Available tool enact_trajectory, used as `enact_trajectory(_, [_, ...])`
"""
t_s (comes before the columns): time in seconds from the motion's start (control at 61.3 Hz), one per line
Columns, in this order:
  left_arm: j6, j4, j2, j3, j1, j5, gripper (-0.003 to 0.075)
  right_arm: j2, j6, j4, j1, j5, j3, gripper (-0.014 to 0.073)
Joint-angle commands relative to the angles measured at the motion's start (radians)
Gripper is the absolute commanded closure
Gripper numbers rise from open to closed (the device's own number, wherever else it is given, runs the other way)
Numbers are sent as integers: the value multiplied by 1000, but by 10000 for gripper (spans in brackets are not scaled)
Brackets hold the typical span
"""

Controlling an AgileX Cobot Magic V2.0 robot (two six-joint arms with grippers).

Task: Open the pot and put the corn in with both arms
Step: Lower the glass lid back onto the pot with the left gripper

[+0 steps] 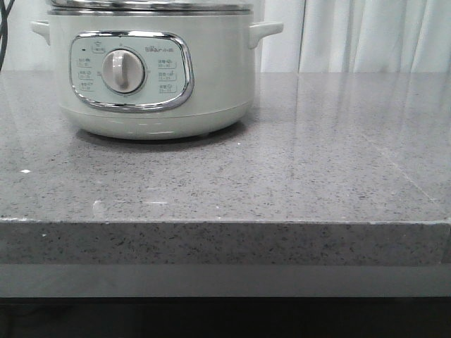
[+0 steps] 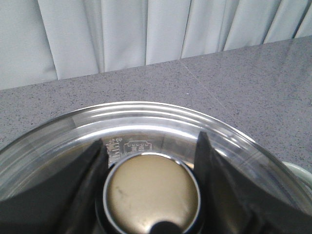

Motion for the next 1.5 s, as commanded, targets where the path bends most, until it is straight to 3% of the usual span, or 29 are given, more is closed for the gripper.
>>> enact_trajectory(0.0, [-5, -7, -53, -47, -2, -83, 503, -10, 1, 8, -5, -70, -27, 46])
enact_trajectory(0.212, [-5, -7, -53, -47, 4, -63, 472, -10, 1, 8, -5, -70, -27, 46])
enact_trajectory(0.408, [-5, -7, -53, -47, 4, -62, 300, -10, 1, 8, -5, -70, -27, 46])
enact_trajectory(0.62, [-5, -7, -90, -47, 2, -29, 301, -10, 1, 8, -5, -70, -27, 46])
enact_trajectory(0.979, [12, 5, -362, -24, -6, 311, 301, -10, 1, 8, -5, -70, -27, 46])
enact_trajectory(1.485, [43, 0, -918, 501, -50, 338, 301, -10, 1, 8, -5, -70, -27, 46])
